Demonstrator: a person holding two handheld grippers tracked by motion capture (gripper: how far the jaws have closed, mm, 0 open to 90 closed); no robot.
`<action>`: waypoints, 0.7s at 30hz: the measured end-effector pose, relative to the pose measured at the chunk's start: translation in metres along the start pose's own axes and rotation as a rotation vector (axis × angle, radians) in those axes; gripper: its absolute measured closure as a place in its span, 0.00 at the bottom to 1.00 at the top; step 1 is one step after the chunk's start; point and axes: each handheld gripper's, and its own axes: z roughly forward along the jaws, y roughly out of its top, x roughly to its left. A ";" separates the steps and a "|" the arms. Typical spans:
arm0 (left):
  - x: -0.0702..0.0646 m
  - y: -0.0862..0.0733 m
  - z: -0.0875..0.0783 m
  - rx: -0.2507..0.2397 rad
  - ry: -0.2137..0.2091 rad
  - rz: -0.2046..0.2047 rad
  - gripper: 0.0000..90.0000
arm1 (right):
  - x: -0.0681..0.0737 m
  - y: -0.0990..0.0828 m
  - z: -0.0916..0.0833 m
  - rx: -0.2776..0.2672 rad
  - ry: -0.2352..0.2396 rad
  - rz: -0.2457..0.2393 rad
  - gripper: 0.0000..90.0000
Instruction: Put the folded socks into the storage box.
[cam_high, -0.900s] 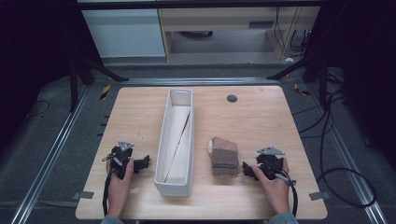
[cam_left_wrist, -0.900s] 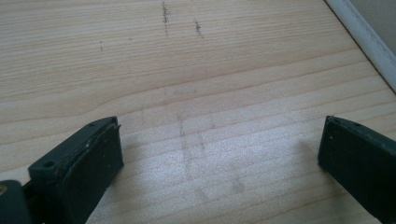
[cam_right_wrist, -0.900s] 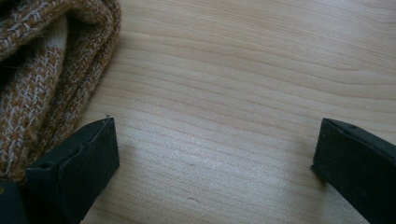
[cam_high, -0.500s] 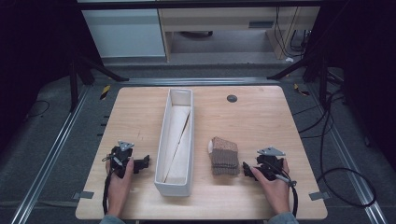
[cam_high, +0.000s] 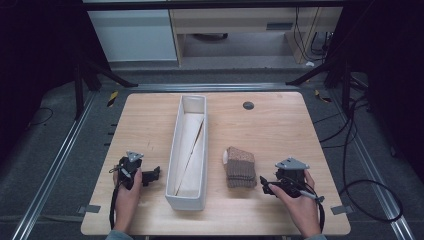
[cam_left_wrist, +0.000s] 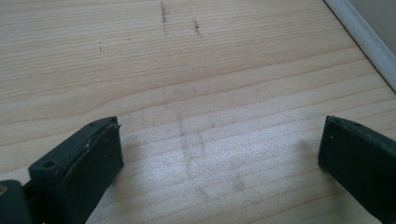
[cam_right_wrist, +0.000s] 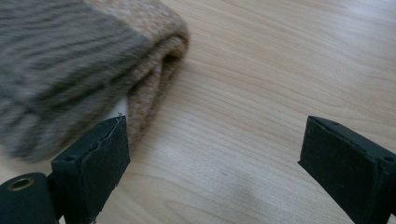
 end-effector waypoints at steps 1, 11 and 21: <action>0.000 0.000 0.000 0.000 0.000 0.000 0.00 | 0.000 0.002 -0.002 0.000 0.003 -0.014 0.10; 0.000 0.000 0.000 -0.001 0.001 -0.001 0.00 | 0.006 0.027 -0.028 0.039 0.080 -0.104 0.12; 0.000 0.000 0.000 -0.001 0.001 -0.002 0.00 | 0.016 0.056 -0.029 0.112 0.166 -0.206 0.09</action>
